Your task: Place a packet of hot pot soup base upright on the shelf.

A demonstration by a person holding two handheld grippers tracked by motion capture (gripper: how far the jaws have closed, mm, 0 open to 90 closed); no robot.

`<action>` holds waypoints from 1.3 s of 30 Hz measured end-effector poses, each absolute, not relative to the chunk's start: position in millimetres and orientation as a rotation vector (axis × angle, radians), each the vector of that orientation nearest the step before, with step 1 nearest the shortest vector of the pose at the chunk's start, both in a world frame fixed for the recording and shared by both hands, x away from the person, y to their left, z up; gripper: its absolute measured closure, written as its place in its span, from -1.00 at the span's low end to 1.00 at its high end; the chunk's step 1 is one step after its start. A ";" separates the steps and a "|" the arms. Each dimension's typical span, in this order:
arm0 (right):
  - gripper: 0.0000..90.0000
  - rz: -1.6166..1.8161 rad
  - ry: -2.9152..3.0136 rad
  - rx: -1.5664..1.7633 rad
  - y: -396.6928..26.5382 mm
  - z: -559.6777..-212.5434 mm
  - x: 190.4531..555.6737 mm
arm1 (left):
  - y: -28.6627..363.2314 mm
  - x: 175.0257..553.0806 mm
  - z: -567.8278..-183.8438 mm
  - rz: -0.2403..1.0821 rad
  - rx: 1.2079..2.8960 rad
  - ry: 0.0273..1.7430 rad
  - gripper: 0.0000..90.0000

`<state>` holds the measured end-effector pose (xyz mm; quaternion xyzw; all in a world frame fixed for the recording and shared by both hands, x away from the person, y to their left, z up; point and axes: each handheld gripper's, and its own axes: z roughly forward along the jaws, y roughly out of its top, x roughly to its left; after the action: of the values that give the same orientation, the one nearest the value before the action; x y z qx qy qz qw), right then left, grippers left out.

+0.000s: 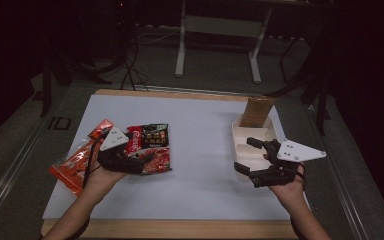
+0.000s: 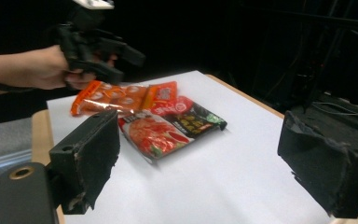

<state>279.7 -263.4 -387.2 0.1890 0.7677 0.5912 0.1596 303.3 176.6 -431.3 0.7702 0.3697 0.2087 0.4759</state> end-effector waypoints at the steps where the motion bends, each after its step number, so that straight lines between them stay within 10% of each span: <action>1: -0.71 1.689 2.178 0.545 -262.7 -387.2 278.0 | 178.2 308.8 -431.4 0.506 1.883 0.912 -0.94; 39: -0.68 1.676 2.248 0.540 -253.1 -399.7 278.5 | 223.0 418.6 -513.0 0.528 1.997 1.318 -0.21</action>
<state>278.5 -253.1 -399.7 0.1870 0.7793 0.5808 0.1425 418.6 223.0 -513.0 0.7667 0.5063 0.2027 0.3388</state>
